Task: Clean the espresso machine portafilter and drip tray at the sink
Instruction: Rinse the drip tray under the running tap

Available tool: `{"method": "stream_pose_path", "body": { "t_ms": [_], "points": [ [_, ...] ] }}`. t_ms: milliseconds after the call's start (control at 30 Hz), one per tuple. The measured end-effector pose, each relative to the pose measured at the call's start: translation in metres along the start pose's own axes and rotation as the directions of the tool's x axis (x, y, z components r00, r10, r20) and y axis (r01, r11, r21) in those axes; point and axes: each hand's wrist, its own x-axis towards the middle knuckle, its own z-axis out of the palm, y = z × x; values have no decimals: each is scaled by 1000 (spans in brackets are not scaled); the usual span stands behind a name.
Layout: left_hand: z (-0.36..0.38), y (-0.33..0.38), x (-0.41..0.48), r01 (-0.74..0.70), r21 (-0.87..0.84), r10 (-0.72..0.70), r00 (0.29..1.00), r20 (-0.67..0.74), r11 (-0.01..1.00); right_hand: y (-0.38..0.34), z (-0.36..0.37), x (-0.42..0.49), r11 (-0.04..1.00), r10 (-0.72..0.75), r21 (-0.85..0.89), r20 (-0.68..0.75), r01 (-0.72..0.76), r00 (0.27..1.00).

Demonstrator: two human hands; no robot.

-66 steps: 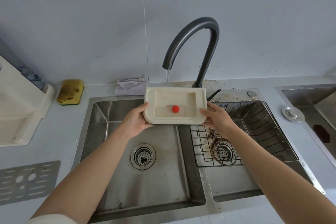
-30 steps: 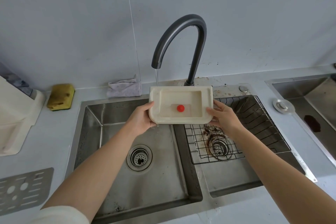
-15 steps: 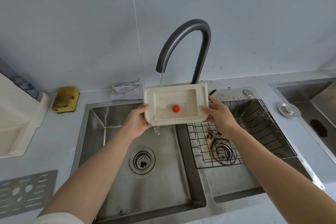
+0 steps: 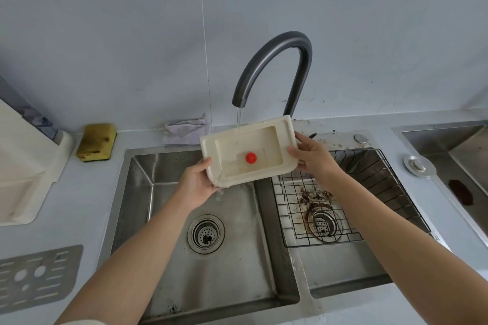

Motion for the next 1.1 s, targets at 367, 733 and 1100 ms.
{"method": "stream_pose_path", "body": {
  "t_ms": [367, 733, 1100],
  "points": [
    [-29, -6, -18, -11, -39, 8, 996, -87, 999, 4, 27, 9, 994, 97, -63, 74, -92, 993],
    [-54, 4, -28, -47, -62, 38, 989, -142, 997, -1, 59, 25, 986, 140, -110, 112, -127, 984],
    [-58, 10, -30, -59, -89, 48, 991, -122, 994, -12, 69, 39, 980, 108, -183, 141, -81, 984]
  ]
}}
